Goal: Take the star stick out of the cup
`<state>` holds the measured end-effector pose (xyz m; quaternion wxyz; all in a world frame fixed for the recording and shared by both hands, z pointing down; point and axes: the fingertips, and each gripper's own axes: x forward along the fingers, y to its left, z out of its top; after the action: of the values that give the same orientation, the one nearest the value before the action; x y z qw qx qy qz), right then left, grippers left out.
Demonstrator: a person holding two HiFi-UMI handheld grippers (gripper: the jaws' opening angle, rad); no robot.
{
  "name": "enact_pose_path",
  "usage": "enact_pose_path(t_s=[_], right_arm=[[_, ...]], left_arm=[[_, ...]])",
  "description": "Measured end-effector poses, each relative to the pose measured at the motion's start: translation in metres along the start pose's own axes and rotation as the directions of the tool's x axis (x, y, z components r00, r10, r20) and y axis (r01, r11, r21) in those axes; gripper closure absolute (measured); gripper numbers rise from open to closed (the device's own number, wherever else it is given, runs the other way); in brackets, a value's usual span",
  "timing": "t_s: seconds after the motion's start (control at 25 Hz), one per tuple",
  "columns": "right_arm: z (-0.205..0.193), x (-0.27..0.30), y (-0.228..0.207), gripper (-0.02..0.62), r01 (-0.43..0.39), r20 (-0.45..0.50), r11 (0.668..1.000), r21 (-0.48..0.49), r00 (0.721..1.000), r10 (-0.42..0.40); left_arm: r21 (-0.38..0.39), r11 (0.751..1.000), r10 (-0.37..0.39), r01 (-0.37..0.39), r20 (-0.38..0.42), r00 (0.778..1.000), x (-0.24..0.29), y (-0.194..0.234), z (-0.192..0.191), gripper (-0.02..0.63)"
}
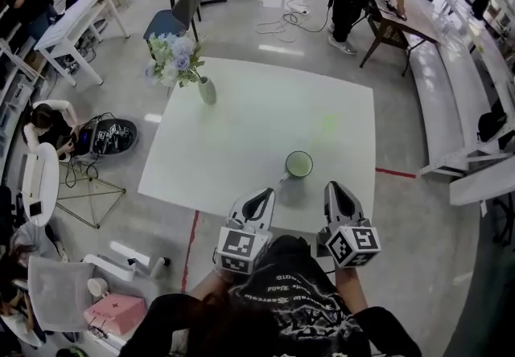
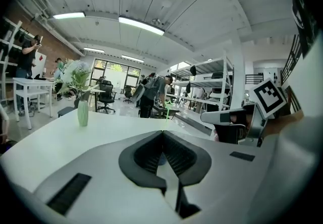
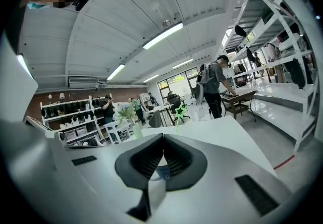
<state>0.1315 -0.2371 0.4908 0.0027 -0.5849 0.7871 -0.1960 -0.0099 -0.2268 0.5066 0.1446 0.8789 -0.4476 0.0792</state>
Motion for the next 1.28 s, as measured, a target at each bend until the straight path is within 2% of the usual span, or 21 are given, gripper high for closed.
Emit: enact_pose_path(t_s=[0.2,0.32,0.48,0.68,0.96,1.28], right_arm=[[0.023,0.025,-0.02,0.583,-0.033,-0.01,0.999,-0.003,0.999,0.033],[0.027,0.04,-0.027,0.576,-0.061,-0.052,0.998,0.011,0.997,0.062],[0.025,0.065,-0.033,0.53,-0.132,-0.122,0.991,0.004,0.984,0.131],[0.014,0.089,-0.04,0.462,-0.153,-0.195,0.988,0.026,0.968,0.155],[0.011,0.12,-0.048,0.459,-0.16,-0.234,0.987,0.009,0.959,0.158],[0.001,0.143,-0.048,0.46,-0.176,-0.272,0.983,0.042,0.945,0.181]], left_arm=[[-0.024,0.998,0.053,-0.053,-0.013,0.999,0.021,0.002,0.009,0.586],[-0.053,0.995,0.078,-0.079,-0.029,0.997,0.03,-0.001,0.011,0.586],[-0.052,0.992,0.109,-0.111,-0.04,0.993,0.044,0.001,0.008,0.586],[-0.07,0.986,0.148,-0.152,-0.056,0.987,0.043,0.007,0.004,0.586],[-0.06,0.98,0.187,-0.191,-0.063,0.98,0.045,0.018,0.002,0.586],[-0.056,0.975,0.212,-0.216,-0.071,0.975,0.041,0.021,0.005,0.586]])
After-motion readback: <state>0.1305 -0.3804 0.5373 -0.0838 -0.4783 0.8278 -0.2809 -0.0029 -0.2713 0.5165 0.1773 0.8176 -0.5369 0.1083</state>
